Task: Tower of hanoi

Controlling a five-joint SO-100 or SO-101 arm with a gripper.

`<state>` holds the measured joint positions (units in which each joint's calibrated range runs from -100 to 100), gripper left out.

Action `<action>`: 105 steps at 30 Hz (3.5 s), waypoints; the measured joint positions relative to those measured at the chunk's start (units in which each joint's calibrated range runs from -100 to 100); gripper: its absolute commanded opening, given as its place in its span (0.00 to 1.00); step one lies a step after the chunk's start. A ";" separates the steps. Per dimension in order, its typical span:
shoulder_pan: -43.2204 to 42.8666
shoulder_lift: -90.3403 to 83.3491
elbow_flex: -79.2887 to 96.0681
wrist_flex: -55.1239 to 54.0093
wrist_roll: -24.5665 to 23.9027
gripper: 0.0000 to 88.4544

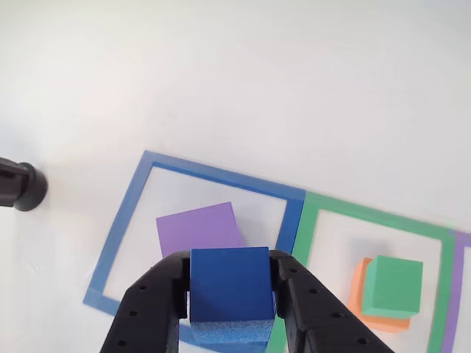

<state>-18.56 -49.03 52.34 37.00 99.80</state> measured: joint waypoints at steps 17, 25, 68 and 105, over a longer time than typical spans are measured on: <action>-2.24 19.31 22.19 -51.05 -0.59 0.04; -2.53 32.41 22.54 -65.61 -0.59 0.04; -3.21 57.18 11.35 -79.07 -0.39 0.30; 23.42 -3.86 -38.37 44.72 -14.68 0.04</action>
<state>4.86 -52.90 13.98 81.72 85.13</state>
